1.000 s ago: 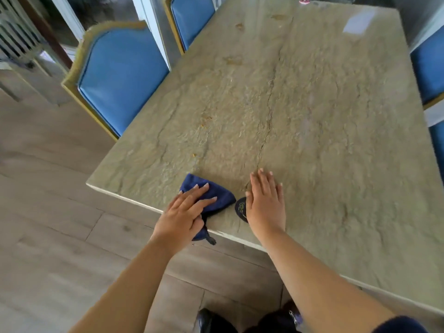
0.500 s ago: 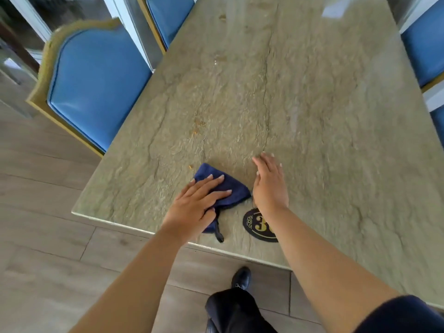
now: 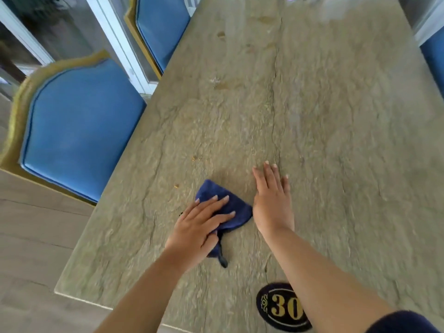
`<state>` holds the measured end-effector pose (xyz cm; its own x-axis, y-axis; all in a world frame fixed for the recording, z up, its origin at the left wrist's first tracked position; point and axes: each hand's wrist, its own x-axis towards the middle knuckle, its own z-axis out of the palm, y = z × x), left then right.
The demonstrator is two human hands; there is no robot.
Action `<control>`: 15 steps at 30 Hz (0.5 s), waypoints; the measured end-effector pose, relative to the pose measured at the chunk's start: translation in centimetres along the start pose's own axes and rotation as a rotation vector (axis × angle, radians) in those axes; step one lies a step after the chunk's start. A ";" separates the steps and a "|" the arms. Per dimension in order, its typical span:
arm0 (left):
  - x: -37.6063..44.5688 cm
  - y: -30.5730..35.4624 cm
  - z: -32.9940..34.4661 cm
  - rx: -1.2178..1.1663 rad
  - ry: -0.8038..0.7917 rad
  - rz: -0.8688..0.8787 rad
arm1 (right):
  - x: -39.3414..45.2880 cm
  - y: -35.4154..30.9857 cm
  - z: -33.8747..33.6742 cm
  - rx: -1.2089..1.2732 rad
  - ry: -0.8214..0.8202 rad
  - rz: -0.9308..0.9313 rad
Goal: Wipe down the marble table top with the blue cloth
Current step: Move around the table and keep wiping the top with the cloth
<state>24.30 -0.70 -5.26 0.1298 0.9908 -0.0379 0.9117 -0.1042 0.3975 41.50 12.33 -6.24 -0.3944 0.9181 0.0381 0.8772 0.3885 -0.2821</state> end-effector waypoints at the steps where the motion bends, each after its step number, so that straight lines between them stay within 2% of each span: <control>1: -0.3 -0.7 -0.1 0.000 -0.018 0.040 | 0.0 0.0 0.0 -0.002 -0.001 0.002; 3: 0.8 -2.2 -0.6 0.029 -0.023 0.046 | 0.2 -0.1 0.0 -0.005 -0.008 0.000; 11: 10.4 -2.9 -2.0 0.092 0.077 -0.200 | 0.4 -0.2 -0.3 -0.009 -0.006 -0.017; 15: 8.1 -1.6 -1.1 0.097 0.044 -0.144 | 0.2 0.2 -0.4 -0.007 0.006 -0.024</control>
<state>23.50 7.55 -5.17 -0.0201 0.9987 -0.0469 0.9533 0.0333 0.3001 41.73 12.60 -5.88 -0.4134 0.9091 0.0507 0.8695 0.4107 -0.2745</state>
